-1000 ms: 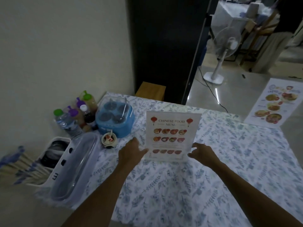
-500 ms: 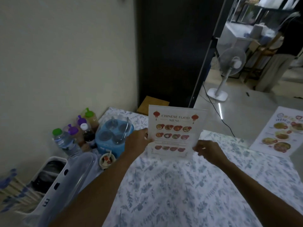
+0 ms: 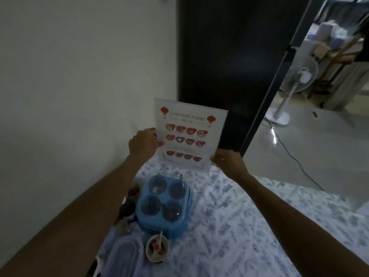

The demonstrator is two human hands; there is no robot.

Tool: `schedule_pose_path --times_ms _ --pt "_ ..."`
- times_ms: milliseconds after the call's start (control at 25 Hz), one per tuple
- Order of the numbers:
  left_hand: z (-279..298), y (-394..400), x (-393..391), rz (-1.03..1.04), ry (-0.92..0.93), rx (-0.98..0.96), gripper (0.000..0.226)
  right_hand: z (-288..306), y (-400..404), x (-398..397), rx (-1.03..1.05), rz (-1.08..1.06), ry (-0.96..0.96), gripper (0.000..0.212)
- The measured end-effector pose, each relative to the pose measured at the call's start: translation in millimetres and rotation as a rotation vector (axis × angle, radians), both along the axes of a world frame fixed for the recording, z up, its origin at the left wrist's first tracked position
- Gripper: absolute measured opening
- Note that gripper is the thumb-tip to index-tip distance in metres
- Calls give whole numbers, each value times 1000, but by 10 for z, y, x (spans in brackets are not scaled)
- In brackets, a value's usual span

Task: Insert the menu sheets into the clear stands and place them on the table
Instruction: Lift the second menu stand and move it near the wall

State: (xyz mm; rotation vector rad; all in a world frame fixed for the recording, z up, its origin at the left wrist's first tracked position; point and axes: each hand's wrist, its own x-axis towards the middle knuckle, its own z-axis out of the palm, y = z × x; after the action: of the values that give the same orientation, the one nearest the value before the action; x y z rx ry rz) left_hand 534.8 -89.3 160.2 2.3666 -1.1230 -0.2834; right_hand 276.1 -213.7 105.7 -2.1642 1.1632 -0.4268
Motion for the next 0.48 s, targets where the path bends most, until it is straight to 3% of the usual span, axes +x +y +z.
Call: schedule_pose_path --times_ms 240,360,480 --pt "-597 -316 963 86 92 97 40 -694 -151 1035 183 -117 -93 15" --pt "-923 -487 1210 165 220 112 41 -951 -230 1333 129 -50 -61 18" --pt "-981 -586 1222 165 171 133 27 -1078 -263 1487 59 -28 -35 17"
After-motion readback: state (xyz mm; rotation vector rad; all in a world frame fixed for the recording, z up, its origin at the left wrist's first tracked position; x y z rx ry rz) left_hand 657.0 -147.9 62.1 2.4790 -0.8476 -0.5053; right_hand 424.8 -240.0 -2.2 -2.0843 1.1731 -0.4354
